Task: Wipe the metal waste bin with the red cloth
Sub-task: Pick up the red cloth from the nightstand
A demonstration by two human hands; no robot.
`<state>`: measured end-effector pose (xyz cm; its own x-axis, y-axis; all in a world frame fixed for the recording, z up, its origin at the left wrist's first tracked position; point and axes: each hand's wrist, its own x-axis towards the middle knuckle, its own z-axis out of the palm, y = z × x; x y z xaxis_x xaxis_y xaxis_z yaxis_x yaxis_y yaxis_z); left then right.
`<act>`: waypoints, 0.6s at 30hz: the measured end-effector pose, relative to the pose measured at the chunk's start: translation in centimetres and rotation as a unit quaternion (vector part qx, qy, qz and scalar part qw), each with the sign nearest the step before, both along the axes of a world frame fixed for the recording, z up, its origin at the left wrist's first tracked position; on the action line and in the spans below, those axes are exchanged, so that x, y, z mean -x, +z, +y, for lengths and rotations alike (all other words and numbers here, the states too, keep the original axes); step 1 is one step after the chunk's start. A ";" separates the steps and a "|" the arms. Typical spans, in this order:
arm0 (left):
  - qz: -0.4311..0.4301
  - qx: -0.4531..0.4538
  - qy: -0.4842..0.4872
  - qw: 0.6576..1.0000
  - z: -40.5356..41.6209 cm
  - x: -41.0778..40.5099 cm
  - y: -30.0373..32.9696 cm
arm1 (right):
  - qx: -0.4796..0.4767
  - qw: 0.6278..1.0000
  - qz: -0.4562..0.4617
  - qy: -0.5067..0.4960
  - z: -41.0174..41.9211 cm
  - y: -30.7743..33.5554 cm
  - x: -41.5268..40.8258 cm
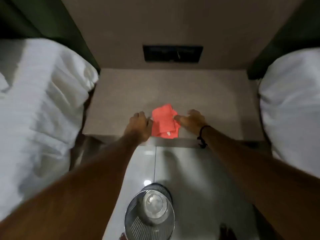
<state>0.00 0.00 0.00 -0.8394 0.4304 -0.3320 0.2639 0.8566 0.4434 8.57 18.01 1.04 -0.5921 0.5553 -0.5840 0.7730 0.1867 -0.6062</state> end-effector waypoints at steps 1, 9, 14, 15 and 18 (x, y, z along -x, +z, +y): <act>-0.002 0.002 0.009 1.000 0.9 0.2 -2.8 | 0.012 1.000 0.001 -0.011 -0.4 -2.7 0.1; -0.123 -0.170 0.197 0.958 4.9 1.3 -7.0 | 0.019 0.993 0.075 -0.093 -1.3 -10.3 2.6; -0.260 -0.327 0.283 0.863 2.2 -3.7 -2.7 | 0.309 0.923 0.148 -0.177 -2.3 -7.4 -4.0; -0.293 -0.339 0.291 0.845 1.6 -4.8 -2.2 | 0.354 0.907 0.159 -0.164 -2.4 -6.6 -5.9; -0.400 -0.351 0.284 0.797 -0.1 -9.6 -1.4 | 0.481 0.851 0.150 -0.151 -3.5 -5.4 -12.1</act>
